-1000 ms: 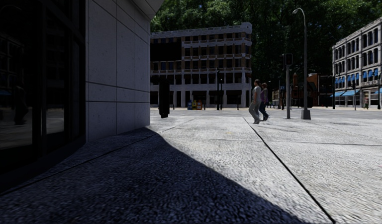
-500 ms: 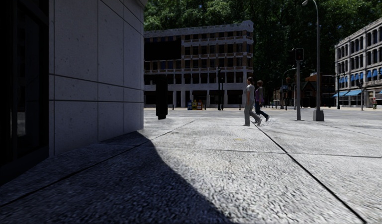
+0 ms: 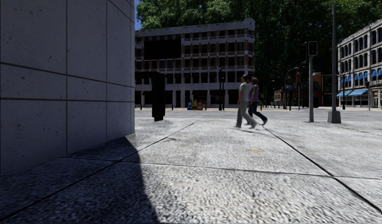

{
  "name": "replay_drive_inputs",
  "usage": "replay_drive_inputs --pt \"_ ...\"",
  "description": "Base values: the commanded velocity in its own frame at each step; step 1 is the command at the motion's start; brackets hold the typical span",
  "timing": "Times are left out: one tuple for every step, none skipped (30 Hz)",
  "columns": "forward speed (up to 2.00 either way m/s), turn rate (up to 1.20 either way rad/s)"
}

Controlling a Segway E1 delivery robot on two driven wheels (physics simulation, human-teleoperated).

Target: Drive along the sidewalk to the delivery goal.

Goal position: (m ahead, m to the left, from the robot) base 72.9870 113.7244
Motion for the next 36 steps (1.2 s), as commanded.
replay_drive_inputs --pt "2.00 0.00" --pt "2.00 0.00" --pt "2.00 0.00" --pt "2.00 0.00" --pt "2.00 0.00" --pt "2.00 0.00" --pt "2.00 0.00" --pt "2.00 0.00" --pt "2.00 0.00" --pt "2.00 0.00" --pt "2.00 0.00" --pt "2.00 0.00" --pt "2.00 0.00" --pt "2.00 0.00" --pt "2.00 0.00" --pt "2.00 0.00" --pt "2.00 0.00" --pt "2.00 0.00" --pt "2.00 0.00" --pt "2.00 0.00" --pt "2.00 0.00" --pt "2.00 0.00" --pt "2.00 0.00" --pt "2.00 0.00" --pt "2.00 0.00" --pt "2.00 0.00" --pt "2.00 0.00" --pt "2.00 0.00" --pt "2.00 0.00" --pt "2.00 0.00" --pt "2.00 0.00" --pt "2.00 0.00" --pt "2.00 0.00" --pt "2.00 0.06" --pt "2.00 0.06" --pt "2.00 0.12"
